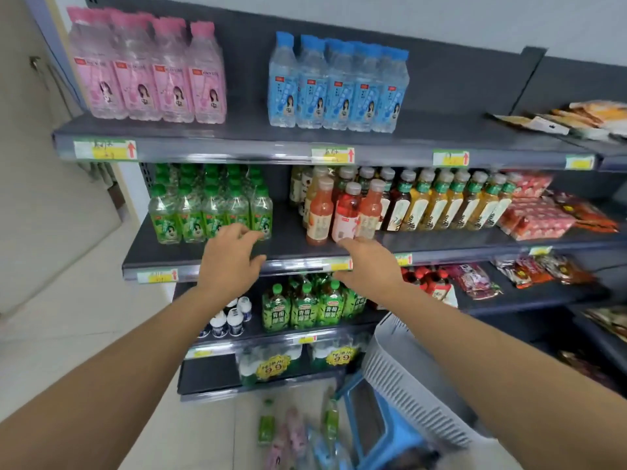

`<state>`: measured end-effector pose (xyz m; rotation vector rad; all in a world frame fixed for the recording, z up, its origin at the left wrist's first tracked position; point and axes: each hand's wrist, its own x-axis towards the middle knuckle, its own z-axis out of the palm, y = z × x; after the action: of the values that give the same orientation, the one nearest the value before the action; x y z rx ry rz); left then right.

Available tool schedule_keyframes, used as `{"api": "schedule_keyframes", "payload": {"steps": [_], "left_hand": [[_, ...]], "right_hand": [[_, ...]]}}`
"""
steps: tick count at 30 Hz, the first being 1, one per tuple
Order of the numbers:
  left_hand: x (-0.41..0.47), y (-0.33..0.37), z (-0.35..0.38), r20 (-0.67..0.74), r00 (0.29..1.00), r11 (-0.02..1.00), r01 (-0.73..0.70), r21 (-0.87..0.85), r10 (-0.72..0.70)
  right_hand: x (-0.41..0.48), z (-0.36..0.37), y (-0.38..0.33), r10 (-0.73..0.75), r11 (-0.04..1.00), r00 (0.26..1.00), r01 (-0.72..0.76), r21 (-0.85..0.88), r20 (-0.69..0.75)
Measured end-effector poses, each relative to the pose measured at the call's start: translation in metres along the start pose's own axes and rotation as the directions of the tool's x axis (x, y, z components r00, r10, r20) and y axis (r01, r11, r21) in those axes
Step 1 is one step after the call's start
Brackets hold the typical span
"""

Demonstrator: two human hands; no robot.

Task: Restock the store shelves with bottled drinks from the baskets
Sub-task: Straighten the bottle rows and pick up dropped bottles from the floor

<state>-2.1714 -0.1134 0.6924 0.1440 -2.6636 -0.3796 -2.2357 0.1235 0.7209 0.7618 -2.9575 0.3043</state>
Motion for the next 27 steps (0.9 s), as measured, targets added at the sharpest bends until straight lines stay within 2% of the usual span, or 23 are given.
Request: {"api": "schedule_keyframes", "payload": {"steps": [13, 17, 27], "left_hand": [[-0.135, -0.002, 0.091, 0.278, 0.957, 0.994, -0.055, -0.092, 0.079], [-0.172, -0.007, 0.127, 0.37, 0.929, 0.994, 0.015, -0.105, 0.025], [-0.275, -0.026, 0.25, 0.557, 0.817, 0.985, 0.174, 0.009, -0.149]], "right_hand": [[-0.114, 0.107, 0.012, 0.192, 0.98, 0.958, -0.197, -0.001, 0.214], [-0.133, 0.155, 0.017, 0.233, 0.968, 0.933, -0.25, 0.029, 0.274], [-0.173, 0.31, 0.048, 0.234, 0.96, 0.856, -0.278, 0.029, 0.462]]}}
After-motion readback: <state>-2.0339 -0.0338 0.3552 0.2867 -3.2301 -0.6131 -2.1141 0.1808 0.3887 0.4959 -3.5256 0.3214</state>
